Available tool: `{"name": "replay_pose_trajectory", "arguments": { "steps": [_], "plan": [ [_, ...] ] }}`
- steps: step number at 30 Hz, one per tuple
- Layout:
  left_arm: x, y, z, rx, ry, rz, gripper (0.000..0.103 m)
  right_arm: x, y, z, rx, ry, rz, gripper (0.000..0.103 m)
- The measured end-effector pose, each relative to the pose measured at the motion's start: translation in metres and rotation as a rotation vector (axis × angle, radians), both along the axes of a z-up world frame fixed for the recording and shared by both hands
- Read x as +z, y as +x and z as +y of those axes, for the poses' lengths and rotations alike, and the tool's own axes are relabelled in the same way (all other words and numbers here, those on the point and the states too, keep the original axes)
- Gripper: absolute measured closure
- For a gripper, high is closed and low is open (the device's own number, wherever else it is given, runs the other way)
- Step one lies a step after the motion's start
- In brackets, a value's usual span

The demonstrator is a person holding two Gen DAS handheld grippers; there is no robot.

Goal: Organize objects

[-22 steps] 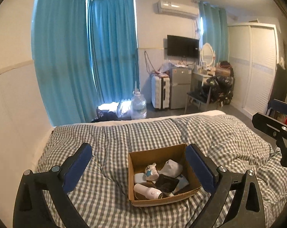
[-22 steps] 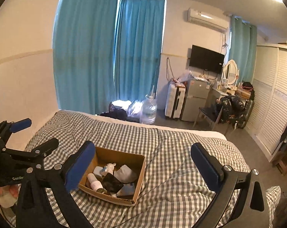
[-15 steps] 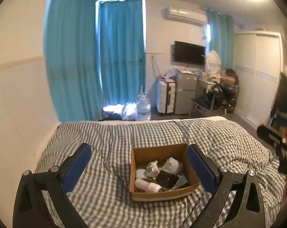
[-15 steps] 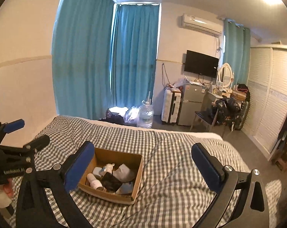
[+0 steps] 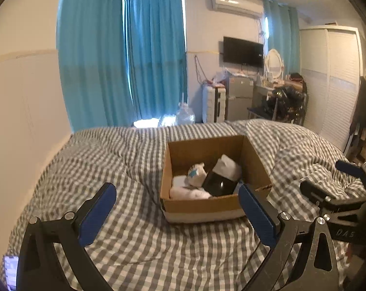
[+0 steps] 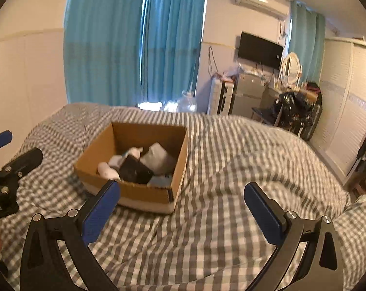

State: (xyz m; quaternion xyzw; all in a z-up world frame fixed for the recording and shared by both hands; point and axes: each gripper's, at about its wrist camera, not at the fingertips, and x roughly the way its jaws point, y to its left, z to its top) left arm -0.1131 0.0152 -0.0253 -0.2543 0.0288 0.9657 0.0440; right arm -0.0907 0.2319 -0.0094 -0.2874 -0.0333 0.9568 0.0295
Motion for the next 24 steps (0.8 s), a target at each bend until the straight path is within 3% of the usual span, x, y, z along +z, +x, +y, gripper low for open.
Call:
{"name": "replay_pose_trajectory", "arguments": {
  "steps": [4, 11, 24],
  "plan": [
    [-0.007, -0.008, -0.006, 0.021, 0.019, -0.041, 0.000, -0.017, -0.007, 0.002, -0.009, -0.015, -0.041, 0.000],
    [-0.014, -0.011, -0.008, 0.027, 0.021, -0.074, 0.000, -0.021, -0.007, -0.001, -0.008, -0.011, -0.057, 0.000],
    [-0.011, -0.006, -0.008, 0.024, 0.007, -0.069, 0.000, -0.016, -0.006, -0.003, -0.017, -0.003, -0.054, 0.000]
  ]
}}
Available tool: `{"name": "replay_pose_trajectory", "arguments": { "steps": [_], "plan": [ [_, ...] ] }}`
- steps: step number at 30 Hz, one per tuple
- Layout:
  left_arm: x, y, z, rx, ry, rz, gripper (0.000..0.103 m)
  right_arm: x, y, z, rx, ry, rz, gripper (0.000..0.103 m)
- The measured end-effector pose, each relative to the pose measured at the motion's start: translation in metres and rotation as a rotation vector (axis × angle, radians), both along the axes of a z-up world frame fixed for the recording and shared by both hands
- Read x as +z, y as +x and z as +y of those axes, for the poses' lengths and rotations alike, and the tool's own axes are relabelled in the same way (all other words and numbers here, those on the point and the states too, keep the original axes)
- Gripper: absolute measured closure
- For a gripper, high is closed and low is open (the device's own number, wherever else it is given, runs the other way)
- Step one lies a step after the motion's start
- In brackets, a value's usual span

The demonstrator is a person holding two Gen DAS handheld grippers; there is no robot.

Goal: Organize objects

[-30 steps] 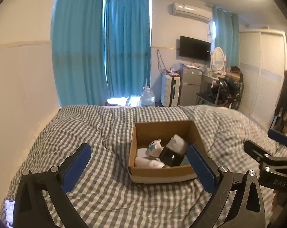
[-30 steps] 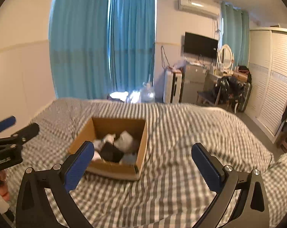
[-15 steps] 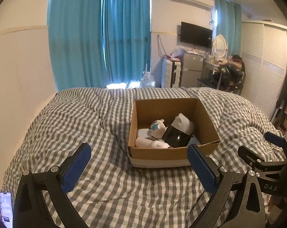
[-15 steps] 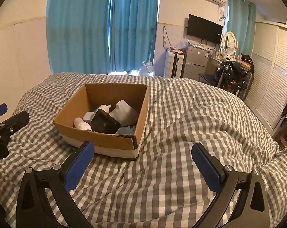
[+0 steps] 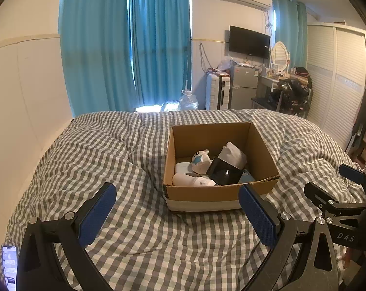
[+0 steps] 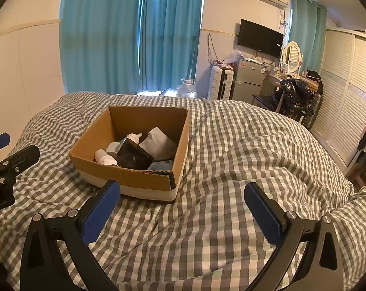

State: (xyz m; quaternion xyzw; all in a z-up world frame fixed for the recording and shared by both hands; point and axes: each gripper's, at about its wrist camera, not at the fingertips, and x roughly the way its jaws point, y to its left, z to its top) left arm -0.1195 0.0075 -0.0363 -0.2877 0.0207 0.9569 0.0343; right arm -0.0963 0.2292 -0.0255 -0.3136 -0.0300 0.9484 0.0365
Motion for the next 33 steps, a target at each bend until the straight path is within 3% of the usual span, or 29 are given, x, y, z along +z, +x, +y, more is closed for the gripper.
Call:
{"name": "replay_pose_trajectory", "arguments": {
  "steps": [33],
  "plan": [
    [-0.0020, -0.0010, -0.0012, 0.003, -0.002, -0.011, 0.000, -0.0044, -0.0025, -0.0024, -0.014, 0.002, -0.019, 0.000]
  ]
}}
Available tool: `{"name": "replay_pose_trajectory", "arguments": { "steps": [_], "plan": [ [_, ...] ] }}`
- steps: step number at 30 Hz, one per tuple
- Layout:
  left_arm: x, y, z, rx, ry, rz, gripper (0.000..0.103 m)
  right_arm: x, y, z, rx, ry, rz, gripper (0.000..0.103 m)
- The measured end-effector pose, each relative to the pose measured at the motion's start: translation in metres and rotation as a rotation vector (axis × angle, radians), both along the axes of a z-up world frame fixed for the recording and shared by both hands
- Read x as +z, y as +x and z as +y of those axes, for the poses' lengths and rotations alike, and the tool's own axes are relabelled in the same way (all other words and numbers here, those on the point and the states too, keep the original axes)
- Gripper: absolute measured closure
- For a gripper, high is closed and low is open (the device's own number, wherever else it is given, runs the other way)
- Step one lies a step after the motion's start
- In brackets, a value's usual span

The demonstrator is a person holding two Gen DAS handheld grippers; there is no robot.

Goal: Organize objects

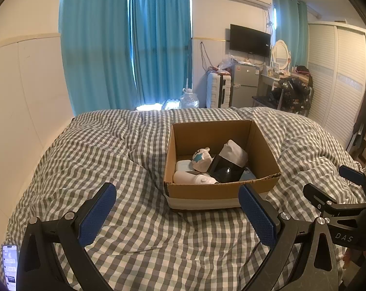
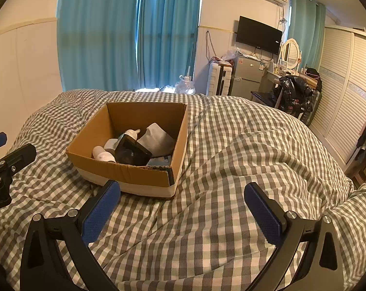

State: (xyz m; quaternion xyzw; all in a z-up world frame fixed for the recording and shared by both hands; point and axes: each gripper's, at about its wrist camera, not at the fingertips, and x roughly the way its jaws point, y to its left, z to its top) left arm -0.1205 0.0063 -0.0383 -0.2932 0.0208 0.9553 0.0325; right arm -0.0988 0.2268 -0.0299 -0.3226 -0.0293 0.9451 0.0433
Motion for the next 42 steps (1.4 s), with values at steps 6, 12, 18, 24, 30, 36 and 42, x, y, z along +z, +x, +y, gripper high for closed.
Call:
{"name": "replay_pose_trajectory", "arguments": {
  "steps": [6, 12, 18, 24, 30, 36, 42],
  "plan": [
    [-0.0003, -0.0004, -0.0002, -0.001, 0.000, 0.000, 0.000, -0.0014, -0.0003, -0.0012, 0.001, 0.000, -0.002, 0.000],
    [-0.0013, -0.0006, -0.0009, -0.004, 0.000, -0.003, 0.000, -0.0016, -0.0004, -0.0015, 0.000, 0.000, -0.002, 0.000],
    [-0.0026, -0.0013, -0.0018, 0.008, 0.001, -0.007, 0.000, -0.0016, -0.0006, -0.0014, 0.001, 0.001, -0.003, 0.000],
    [-0.0027, -0.0006, -0.0022, 0.006, 0.008, -0.004, 0.000, -0.0059, -0.0011, -0.0027, 0.001, 0.002, -0.017, 0.000],
    [-0.0015, 0.0008, -0.0020, 0.005, 0.004, 0.003, 0.000, -0.0058, -0.0008, -0.0027, 0.002, 0.001, -0.017, 0.000],
    [-0.0012, 0.0008, -0.0019, 0.004, 0.005, 0.003, 0.000, -0.0056, -0.0002, -0.0029, 0.003, 0.001, -0.016, 0.000],
    [-0.0011, 0.0003, -0.0019, 0.010, 0.001, 0.001, 0.000, -0.0054, -0.0004, -0.0029, 0.003, 0.002, -0.017, 0.000]
  ]
}}
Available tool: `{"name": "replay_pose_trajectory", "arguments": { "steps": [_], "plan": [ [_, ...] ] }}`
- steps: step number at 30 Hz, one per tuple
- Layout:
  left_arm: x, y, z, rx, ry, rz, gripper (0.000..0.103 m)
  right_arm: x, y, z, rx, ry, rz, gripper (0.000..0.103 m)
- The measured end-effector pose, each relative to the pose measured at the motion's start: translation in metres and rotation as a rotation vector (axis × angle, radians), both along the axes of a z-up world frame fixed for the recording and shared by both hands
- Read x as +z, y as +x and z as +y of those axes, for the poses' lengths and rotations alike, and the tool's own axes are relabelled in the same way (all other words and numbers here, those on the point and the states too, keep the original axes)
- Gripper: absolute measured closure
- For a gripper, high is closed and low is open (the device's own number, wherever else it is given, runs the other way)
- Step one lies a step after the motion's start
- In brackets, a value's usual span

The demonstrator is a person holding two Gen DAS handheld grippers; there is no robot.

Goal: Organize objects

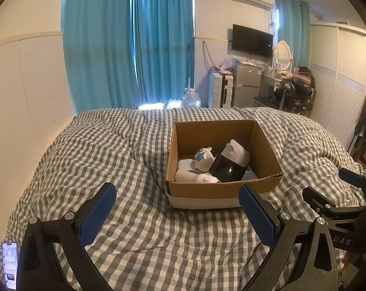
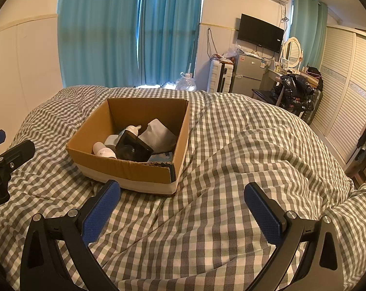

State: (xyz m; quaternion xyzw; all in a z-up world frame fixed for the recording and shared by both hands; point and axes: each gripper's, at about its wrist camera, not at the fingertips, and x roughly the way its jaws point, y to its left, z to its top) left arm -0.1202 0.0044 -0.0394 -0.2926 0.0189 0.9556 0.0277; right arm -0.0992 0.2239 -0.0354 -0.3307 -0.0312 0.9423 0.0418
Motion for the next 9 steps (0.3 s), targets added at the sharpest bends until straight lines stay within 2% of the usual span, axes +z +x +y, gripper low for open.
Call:
{"name": "replay_pose_trajectory", "arguments": {
  "steps": [9],
  "plan": [
    [-0.0011, -0.0014, 0.0006, 0.001, -0.005, 0.005, 0.000, 0.0006, -0.0003, -0.0001, 0.003, 0.003, -0.002, 0.000]
  ]
}}
